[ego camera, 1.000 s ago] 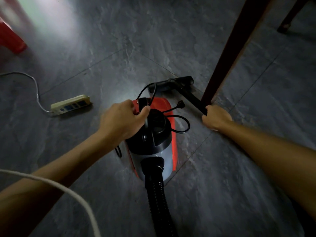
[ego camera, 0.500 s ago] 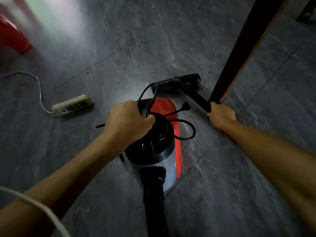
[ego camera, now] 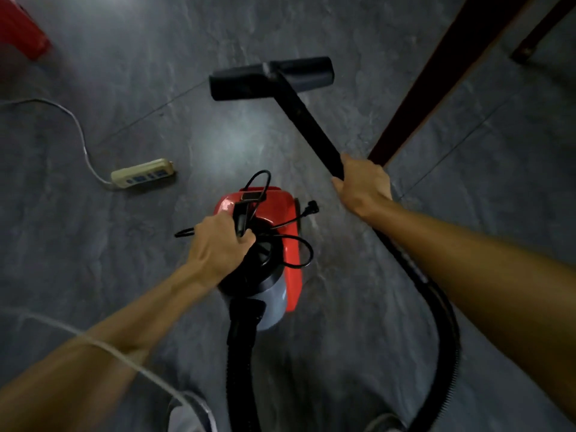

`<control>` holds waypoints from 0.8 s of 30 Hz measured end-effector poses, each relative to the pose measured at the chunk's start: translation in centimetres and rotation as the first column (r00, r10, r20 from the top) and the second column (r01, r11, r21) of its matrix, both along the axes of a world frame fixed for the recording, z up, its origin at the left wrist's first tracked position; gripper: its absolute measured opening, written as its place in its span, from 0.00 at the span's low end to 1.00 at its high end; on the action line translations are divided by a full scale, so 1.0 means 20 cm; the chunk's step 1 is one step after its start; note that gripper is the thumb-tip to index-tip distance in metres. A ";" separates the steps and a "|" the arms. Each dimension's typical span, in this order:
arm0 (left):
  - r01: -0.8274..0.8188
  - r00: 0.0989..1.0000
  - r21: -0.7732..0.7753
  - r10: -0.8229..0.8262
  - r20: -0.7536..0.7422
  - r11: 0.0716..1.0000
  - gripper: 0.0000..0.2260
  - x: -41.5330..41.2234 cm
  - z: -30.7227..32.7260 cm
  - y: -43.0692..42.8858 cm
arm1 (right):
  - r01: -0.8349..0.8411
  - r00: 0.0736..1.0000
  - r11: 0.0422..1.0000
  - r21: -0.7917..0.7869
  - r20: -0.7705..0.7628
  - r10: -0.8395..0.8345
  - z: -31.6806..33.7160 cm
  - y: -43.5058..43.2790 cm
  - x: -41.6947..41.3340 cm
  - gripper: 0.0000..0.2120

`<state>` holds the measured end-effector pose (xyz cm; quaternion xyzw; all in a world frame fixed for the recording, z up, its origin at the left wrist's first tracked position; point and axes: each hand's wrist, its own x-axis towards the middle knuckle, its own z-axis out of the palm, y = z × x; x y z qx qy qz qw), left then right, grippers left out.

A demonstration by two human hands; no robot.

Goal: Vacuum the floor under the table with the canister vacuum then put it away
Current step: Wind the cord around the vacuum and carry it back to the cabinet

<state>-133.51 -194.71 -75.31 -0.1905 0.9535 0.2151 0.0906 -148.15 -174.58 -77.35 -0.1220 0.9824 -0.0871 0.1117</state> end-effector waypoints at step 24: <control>-0.320 0.947 -0.152 0.317 -0.048 0.935 0.17 1.47 2.86 -0.10 | -0.054 0.997 0.722 -0.689 -0.002 0.073 3.12 -0.35 1.08 0.22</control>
